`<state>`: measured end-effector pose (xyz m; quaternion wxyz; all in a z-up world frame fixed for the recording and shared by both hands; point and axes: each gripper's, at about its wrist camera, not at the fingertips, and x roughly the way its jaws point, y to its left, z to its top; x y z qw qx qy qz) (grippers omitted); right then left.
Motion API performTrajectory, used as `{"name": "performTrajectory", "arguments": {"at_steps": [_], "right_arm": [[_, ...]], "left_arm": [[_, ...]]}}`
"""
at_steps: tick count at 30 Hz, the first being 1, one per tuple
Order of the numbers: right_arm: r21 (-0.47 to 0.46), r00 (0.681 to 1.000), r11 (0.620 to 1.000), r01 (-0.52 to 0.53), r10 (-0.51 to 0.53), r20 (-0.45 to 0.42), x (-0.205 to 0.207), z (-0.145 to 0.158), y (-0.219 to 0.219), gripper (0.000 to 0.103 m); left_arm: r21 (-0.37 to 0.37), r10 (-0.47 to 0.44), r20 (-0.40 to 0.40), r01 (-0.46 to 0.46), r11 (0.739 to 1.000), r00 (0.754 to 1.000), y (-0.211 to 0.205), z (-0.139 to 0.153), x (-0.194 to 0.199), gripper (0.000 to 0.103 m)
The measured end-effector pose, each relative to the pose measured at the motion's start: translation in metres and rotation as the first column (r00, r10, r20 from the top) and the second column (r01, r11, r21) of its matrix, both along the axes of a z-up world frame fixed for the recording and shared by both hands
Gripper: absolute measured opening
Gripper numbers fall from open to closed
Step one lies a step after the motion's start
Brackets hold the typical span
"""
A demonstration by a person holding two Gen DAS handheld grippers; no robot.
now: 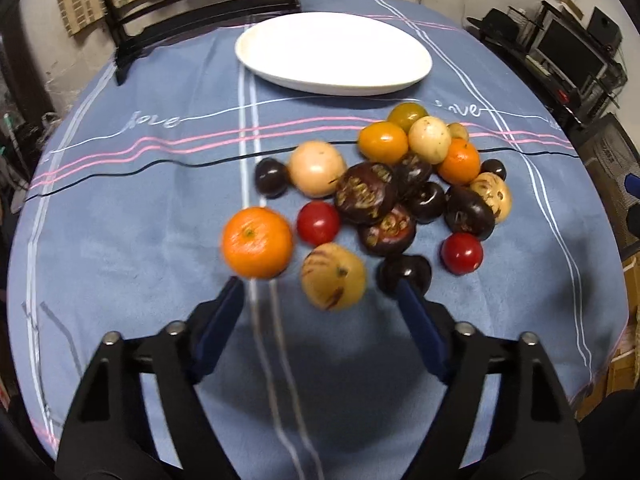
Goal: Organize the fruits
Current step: 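Grasp the striped yellow fruit with the left gripper, then carry the striped fruit toward the plate while the right gripper grasps a dark plum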
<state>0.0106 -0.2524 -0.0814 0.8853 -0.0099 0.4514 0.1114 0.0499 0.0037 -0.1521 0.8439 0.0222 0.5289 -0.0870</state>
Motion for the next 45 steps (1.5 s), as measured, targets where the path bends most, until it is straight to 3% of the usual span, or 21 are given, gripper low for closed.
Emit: {"name": "performTrajectory", "arguments": {"at_steps": [6, 10, 18, 23, 28, 32, 36, 40, 45], "right_arm": [[-0.012, 0.999, 0.999, 0.052, -0.051, 0.01, -0.004, 0.003, -0.01, 0.102], [-0.015, 0.997, 0.997, 0.076, -0.076, 0.009, -0.008, 0.002, -0.014, 0.102], [-0.008, 0.997, 0.997, 0.082, -0.082, -0.003, -0.01, 0.002, -0.013, 0.102], [0.059, 0.998, 0.997, 0.055, -0.052, -0.047, -0.001, -0.007, -0.01, 0.102], [0.087, 0.995, 0.996, -0.02, 0.028, -0.096, 0.021, -0.036, 0.015, 0.102], [0.114, 0.991, 0.992, -0.048, 0.062, -0.122, 0.037, -0.059, 0.036, 0.079], [0.157, 0.985, 0.981, -0.115, 0.133, -0.11, 0.04, -0.063, 0.056, 0.071], [0.15, 0.971, 0.967, -0.204, 0.22, -0.098, 0.045, -0.067, 0.082, 0.054], [0.135, 0.966, 0.968, -0.212, 0.228, -0.119, 0.061, -0.083, 0.088, 0.04]], "left_arm": [[-0.086, -0.034, -0.06, 0.029, 0.996, 0.998, 0.0, -0.024, 0.017, 0.04], [-0.131, -0.041, -0.069, 0.032, 0.991, 0.997, 0.002, -0.034, 0.023, 0.04], [-0.148, -0.037, -0.053, 0.029, 0.989, 0.998, -0.003, -0.034, 0.026, 0.039], [-0.132, 0.003, -0.038, -0.008, 0.991, 0.999, 0.014, -0.023, 0.012, 0.039], [-0.116, 0.054, -0.005, -0.054, 0.992, 0.999, 0.043, 0.002, -0.015, 0.038], [-0.089, 0.1, 0.022, -0.098, 0.991, 0.995, 0.062, 0.016, -0.033, 0.038], [-0.076, 0.154, 0.035, -0.151, 0.986, 0.988, 0.083, 0.024, -0.049, 0.038], [-0.068, 0.197, 0.037, -0.194, 0.979, 0.98, 0.099, 0.026, -0.06, 0.038], [-0.066, 0.218, 0.041, -0.215, 0.974, 0.975, 0.107, 0.028, -0.068, 0.038]]}}
